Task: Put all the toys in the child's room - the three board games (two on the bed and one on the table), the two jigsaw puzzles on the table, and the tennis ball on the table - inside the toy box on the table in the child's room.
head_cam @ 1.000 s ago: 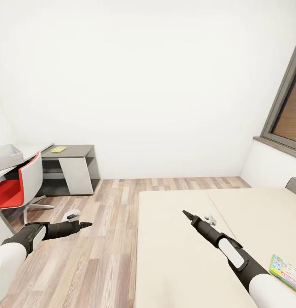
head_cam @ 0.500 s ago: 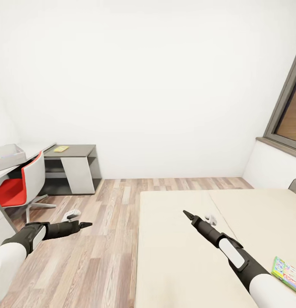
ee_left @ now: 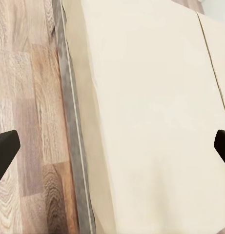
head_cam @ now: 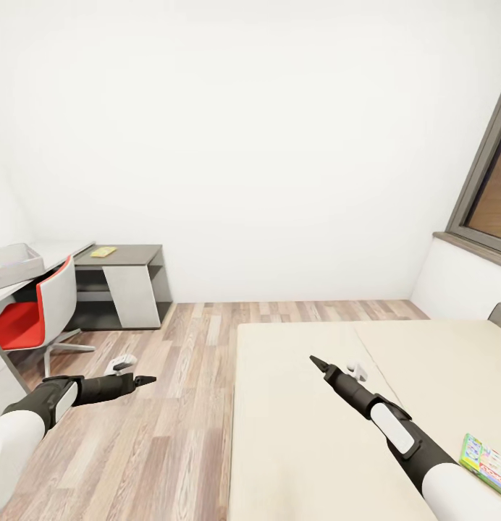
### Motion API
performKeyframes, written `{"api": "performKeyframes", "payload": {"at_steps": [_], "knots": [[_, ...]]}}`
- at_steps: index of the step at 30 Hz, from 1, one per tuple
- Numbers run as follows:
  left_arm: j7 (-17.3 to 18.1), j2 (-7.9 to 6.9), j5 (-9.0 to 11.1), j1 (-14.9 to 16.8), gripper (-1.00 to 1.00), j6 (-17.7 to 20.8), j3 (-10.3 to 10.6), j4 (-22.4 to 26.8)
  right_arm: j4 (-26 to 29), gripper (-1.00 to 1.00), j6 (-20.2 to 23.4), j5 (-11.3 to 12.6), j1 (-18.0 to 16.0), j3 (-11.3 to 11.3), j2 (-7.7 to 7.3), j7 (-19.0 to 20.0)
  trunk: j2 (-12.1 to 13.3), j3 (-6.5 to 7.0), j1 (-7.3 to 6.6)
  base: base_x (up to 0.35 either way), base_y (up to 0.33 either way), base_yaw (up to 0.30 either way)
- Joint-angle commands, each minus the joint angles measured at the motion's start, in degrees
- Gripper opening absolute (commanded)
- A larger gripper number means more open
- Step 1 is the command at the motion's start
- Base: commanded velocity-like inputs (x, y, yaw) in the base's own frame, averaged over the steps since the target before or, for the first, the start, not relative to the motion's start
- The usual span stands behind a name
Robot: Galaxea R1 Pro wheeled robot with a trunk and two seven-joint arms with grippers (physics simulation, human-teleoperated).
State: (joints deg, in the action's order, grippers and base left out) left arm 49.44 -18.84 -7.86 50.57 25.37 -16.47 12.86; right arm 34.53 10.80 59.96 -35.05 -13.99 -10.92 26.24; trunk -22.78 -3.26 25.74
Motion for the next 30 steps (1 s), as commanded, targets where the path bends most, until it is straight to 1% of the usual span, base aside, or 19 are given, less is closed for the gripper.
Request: {"api": "performKeyframes", "payload": {"at_steps": [1,30], "knots": [[0.3,0.03,-0.6,0.1,1.00,0.4,-0.5,0.1,0.0,1.00,0.2,0.6,-0.1,-0.2,-0.07,0.0,-0.1,-0.14,0.04,0.000,0.000,0.000],[0.3,0.03,-0.6,0.1,1.00,0.3,-0.5,0.1,0.0,1.00,0.2,0.6,-0.1,-0.2,0.02,0.0,-0.1,-0.14,0.04,0.010,-0.016,0.000]]}}
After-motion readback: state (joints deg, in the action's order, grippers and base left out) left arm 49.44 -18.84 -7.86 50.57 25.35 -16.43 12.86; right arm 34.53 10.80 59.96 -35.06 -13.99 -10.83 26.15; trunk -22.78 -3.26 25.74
